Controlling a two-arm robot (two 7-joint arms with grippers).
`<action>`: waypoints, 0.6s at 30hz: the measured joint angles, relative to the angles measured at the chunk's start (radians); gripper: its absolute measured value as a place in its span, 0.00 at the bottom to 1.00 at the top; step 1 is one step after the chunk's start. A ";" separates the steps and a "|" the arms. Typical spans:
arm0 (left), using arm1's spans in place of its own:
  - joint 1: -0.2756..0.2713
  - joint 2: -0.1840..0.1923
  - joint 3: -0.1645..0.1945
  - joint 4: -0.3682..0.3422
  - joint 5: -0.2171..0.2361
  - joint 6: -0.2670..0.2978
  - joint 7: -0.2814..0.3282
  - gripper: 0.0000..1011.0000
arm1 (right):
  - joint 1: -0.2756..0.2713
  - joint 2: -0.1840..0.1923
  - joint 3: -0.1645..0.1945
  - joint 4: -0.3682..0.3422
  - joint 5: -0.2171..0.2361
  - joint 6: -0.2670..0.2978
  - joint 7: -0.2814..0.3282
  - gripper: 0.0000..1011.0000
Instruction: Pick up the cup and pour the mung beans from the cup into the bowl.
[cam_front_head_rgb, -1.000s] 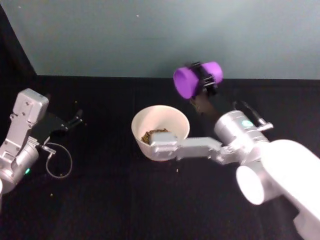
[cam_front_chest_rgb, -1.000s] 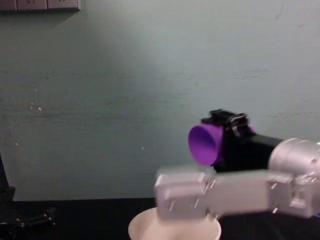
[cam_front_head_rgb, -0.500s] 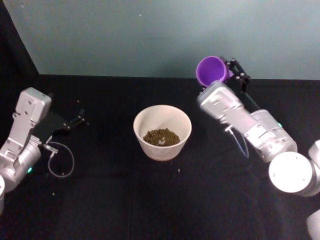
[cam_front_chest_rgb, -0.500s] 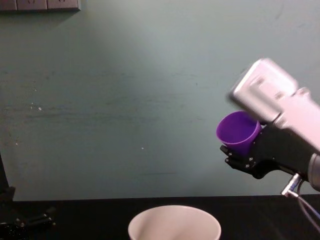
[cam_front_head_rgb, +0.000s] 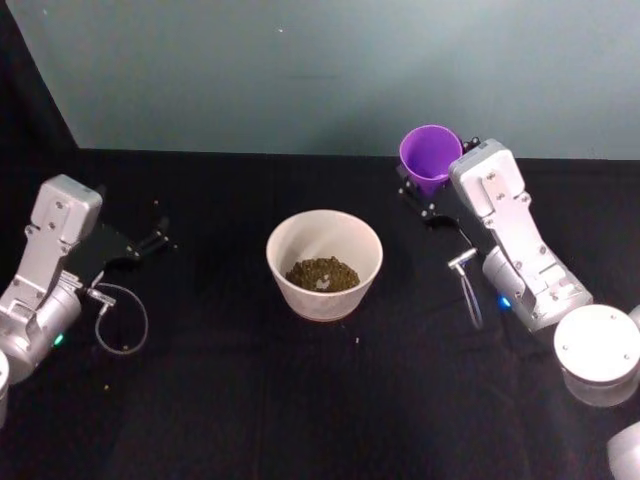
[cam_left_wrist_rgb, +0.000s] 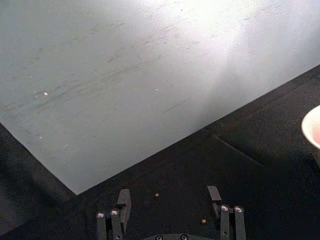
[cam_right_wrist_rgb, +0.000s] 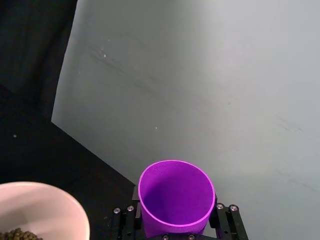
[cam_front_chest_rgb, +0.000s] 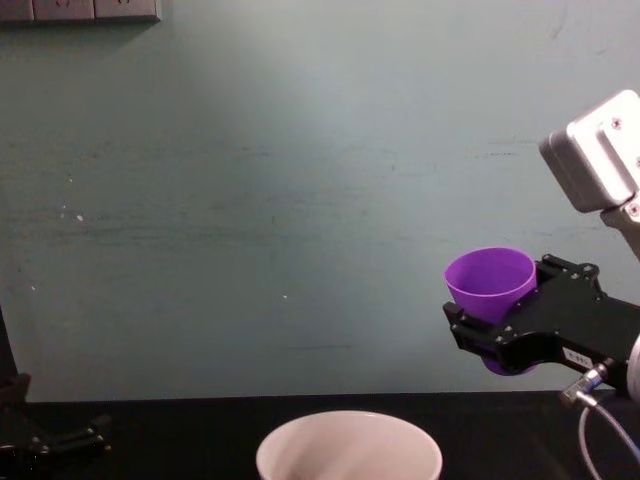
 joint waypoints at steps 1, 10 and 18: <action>0.000 0.000 0.000 0.000 0.000 0.000 0.000 0.99 | 0.000 0.001 -0.001 -0.001 -0.001 0.003 0.000 0.73; 0.000 0.000 0.000 0.000 0.000 0.000 0.000 0.99 | 0.001 0.002 -0.002 -0.002 -0.003 0.004 0.000 0.73; 0.000 0.000 0.000 0.000 0.000 0.000 0.000 0.99 | 0.001 0.002 -0.003 -0.002 -0.004 0.003 0.000 0.73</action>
